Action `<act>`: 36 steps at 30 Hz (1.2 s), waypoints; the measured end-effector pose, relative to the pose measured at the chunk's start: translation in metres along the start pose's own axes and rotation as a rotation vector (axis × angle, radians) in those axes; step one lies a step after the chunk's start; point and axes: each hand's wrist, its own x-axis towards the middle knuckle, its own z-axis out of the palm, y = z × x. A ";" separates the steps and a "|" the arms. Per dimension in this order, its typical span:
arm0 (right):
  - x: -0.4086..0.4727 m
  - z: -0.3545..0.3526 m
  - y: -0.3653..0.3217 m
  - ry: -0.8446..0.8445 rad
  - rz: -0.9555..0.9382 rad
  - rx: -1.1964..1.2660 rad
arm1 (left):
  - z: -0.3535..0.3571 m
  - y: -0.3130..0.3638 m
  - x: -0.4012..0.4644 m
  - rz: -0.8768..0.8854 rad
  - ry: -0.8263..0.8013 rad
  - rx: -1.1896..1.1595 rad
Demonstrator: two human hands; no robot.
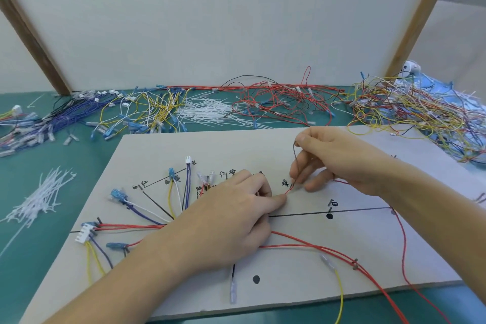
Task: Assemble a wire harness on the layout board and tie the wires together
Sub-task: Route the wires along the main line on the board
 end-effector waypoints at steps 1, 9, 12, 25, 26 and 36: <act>-0.001 0.001 0.001 0.013 -0.009 -0.030 | 0.000 0.000 0.000 -0.001 -0.001 -0.003; 0.006 -0.004 0.005 0.071 0.146 -0.115 | 0.000 0.002 0.000 -0.001 0.013 0.008; 0.014 -0.001 -0.002 0.067 0.196 -0.174 | 0.001 0.002 0.000 0.000 0.014 0.011; 0.000 0.056 -0.051 0.067 -0.269 -0.994 | -0.003 -0.001 -0.003 -0.062 0.087 -0.191; -0.008 0.057 -0.051 0.049 -0.297 -1.008 | -0.004 -0.002 -0.003 -0.090 0.109 -0.242; -0.082 0.054 -0.004 0.124 -0.375 -0.789 | -0.010 -0.009 -0.006 -0.167 0.162 -0.302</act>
